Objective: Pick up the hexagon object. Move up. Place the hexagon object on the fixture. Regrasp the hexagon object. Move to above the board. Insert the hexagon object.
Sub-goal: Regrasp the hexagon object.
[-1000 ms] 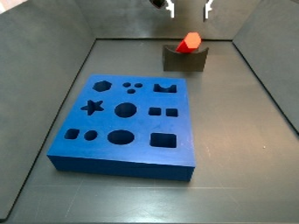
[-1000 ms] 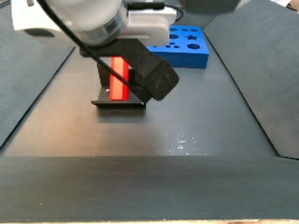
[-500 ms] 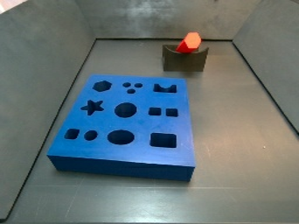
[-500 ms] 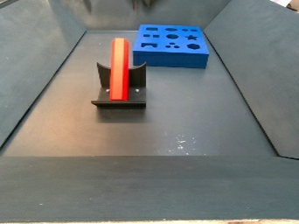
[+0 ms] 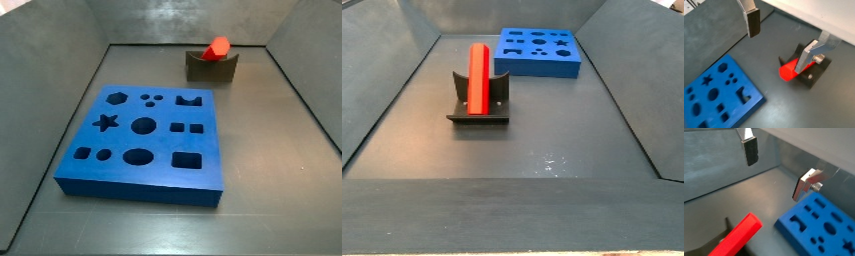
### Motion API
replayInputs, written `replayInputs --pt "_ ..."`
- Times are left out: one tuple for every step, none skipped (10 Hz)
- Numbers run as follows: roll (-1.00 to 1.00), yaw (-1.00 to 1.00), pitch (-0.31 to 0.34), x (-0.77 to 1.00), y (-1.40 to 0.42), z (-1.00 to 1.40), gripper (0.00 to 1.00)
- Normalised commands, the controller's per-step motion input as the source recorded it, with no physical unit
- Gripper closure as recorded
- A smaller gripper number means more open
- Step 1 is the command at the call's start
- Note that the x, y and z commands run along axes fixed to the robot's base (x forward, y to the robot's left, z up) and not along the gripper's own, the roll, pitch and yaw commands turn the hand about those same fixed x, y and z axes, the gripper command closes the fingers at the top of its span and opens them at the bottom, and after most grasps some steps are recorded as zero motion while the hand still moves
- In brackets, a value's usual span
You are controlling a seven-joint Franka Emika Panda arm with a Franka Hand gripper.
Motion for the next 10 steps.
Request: replayInputs --pt "1.00 0.02 0.025 -0.01 -0.05 0.03 0.00" --pt "1.00 0.02 0.024 0.00 -0.05 0.02 0.00" --pt "1.00 0.03 0.024 0.01 -0.03 0.02 0.00" --pt "1.00 0.03 0.027 0.00 -0.03 0.01 0.00" --pt "1.00 0.03 0.034 0.00 -0.02 0.01 0.00" --pt "1.00 0.03 0.039 0.02 -0.02 0.01 0.00" --pt "1.00 0.03 0.046 0.03 -0.03 0.00 0.00" --pt "1.00 0.04 0.058 0.05 -0.02 -0.01 0.00" --pt "1.00 0.04 0.068 0.06 -0.03 -0.01 0.00" --pt "1.00 0.05 0.087 0.08 -0.03 -0.01 0.00"
